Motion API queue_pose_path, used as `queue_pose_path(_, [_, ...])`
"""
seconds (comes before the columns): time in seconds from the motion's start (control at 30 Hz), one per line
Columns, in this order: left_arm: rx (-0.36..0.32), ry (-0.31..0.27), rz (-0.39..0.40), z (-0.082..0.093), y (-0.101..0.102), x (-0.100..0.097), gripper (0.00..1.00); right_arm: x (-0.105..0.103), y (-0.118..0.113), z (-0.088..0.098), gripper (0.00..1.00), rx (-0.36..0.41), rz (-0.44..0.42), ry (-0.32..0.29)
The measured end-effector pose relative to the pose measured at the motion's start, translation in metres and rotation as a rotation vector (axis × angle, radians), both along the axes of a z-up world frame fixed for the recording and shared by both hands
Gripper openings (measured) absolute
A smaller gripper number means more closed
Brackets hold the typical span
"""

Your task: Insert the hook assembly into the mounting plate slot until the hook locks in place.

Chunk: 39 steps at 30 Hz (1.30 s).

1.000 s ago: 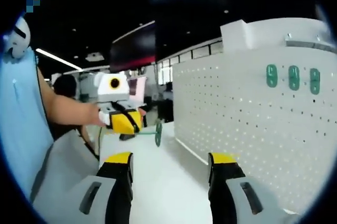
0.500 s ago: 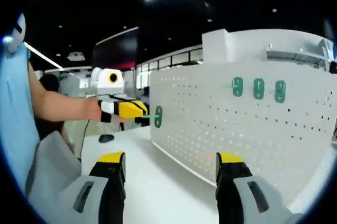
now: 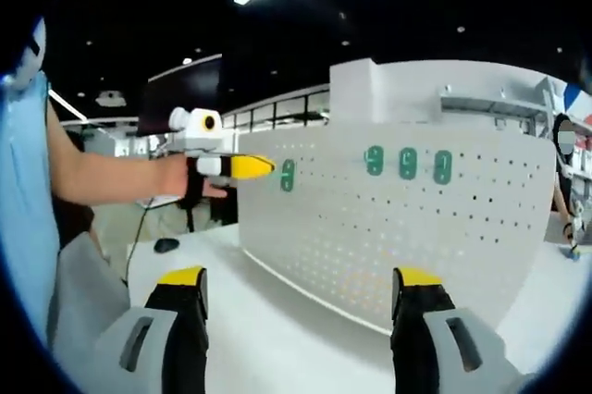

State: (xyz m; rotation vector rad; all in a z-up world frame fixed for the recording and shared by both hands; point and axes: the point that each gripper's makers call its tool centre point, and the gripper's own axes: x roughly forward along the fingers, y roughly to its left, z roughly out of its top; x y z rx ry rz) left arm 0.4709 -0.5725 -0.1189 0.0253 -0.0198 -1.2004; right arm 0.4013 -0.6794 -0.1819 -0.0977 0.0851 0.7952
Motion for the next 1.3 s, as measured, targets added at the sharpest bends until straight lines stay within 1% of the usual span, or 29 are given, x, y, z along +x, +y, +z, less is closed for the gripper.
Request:
queue_pose_path(0.13, [0.004, -0.02, 0.005, 0.008, -0.005, 0.012, 0.02, 0.0, -0.006, 0.002, 0.82, -0.003, -0.026, -0.005])
queue_pose_path(0.33, [0.0, -0.045, -0.028, 0.021, -0.012, 0.025, 0.02, 0.0, -0.014, 0.003, 0.82, -0.008, -0.049, -0.008])
queue_pose_path(0.47, [0.002, -0.062, -0.045, 0.026, -0.015, 0.031, 0.02, -0.001, -0.023, 0.006, 0.82, -0.01, -0.073, -0.013])
queue_pose_path(0.6, [0.009, -0.077, -0.072, 0.032, -0.017, 0.042, 0.02, 0.0, -0.033, 0.009, 0.82, -0.005, -0.102, -0.02])
queue_pose_path(0.7, [0.011, -0.089, -0.081, 0.036, -0.018, 0.05, 0.02, 0.0, -0.037, 0.006, 0.81, -0.01, -0.117, -0.014])
queue_pose_path(0.83, [0.014, -0.087, -0.109, 0.035, -0.021, 0.057, 0.02, 0.002, -0.045, 0.002, 0.81, -0.014, -0.134, -0.006])
queue_pose_path(0.9, [0.025, -0.082, -0.107, 0.032, -0.023, 0.061, 0.02, 0.003, -0.046, 0.002, 0.8, -0.013, -0.141, -0.006])
queue_pose_path(1.0, [0.019, -0.082, -0.093, 0.032, -0.021, 0.069, 0.02, 0.004, -0.047, 0.002, 0.8, -0.013, -0.148, -0.005])
queue_pose_path(1.3, [0.016, -0.083, -0.104, 0.034, -0.023, 0.073, 0.02, 0.005, -0.047, 0.001, 0.79, -0.013, -0.155, -0.002])
